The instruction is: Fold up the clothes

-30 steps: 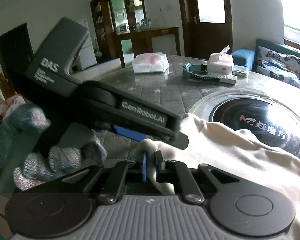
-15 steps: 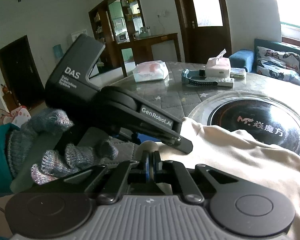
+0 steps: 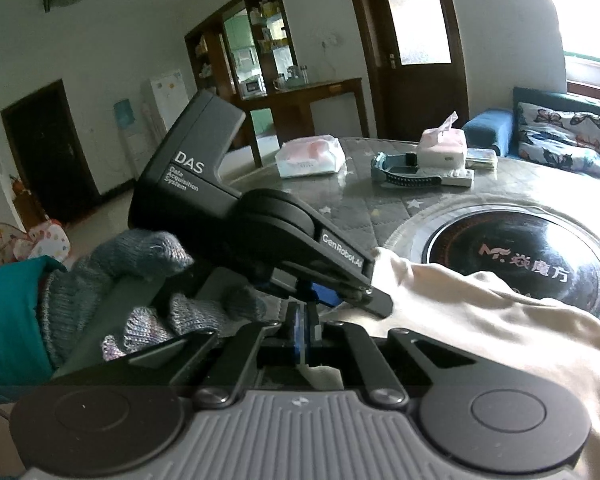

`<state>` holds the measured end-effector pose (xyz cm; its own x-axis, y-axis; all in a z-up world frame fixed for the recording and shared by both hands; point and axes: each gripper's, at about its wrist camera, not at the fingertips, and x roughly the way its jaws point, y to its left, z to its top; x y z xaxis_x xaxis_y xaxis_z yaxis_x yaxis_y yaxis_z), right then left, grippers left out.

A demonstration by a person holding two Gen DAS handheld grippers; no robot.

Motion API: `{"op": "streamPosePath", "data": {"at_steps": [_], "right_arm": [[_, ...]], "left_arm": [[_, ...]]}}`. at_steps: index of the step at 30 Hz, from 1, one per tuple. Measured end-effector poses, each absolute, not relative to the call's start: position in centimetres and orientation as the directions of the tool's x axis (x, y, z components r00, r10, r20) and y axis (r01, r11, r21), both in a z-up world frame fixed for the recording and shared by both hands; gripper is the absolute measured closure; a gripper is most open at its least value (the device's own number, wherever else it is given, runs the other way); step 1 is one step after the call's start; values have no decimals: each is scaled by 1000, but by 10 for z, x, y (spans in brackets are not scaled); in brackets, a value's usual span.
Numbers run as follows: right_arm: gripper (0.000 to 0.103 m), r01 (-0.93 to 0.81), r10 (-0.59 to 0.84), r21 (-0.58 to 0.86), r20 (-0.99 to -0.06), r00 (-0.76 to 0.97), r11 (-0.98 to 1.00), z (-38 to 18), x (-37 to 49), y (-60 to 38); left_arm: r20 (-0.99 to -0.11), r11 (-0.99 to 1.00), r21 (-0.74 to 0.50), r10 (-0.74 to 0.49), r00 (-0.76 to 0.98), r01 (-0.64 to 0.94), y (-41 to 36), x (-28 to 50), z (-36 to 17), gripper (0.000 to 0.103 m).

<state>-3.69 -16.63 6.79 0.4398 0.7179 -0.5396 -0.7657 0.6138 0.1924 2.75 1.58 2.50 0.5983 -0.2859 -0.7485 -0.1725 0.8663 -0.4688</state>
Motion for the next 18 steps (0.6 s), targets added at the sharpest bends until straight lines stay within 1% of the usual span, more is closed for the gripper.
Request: {"op": "streamPosePath", "data": {"at_steps": [5, 7, 8, 9, 10, 12, 14, 15, 17, 18], "right_arm": [[97, -758, 672, 141, -584, 456, 637, 59, -37, -169], [96, -753, 655, 125, -598, 462, 646, 54, -36, -168], [93, -753, 651, 120, -602, 462, 647, 52, -35, -167], [87, -757, 651, 118, -606, 458, 643, 50, -35, -165], [83, -760, 651, 115, -607, 456, 640, 48, -35, -163], [71, -771, 648, 91, -609, 457, 630, 45, -37, -157], [66, -787, 642, 52, -613, 460, 614, 42, -40, -149], [61, -796, 637, 29, -617, 462, 605, 40, -43, -145], [55, -807, 620, -43, -616, 486, 589, 36, -50, -135], [56, -807, 608, -89, -611, 507, 584, 33, -54, -129]], "left_arm": [[-755, 864, -469, -286, 590, -182, 18, 28, 26, 84], [-754, 867, -465, -282, 593, -178, 17, 27, 27, 85], [-755, 869, -462, -280, 593, -177, 16, 27, 28, 85], [-755, 869, -462, -280, 592, -178, 15, 27, 28, 85], [-756, 866, -466, -283, 590, -182, 16, 28, 28, 85], [-758, 860, -474, -288, 586, -191, 17, 29, 29, 85], [-760, 853, -482, -294, 579, -199, 18, 30, 30, 86], [-762, 851, -485, -296, 576, -204, 19, 31, 30, 86], [-764, 847, -488, -300, 571, -208, 19, 32, 30, 86], [-764, 848, -489, -302, 570, -206, 19, 32, 30, 86]]}}
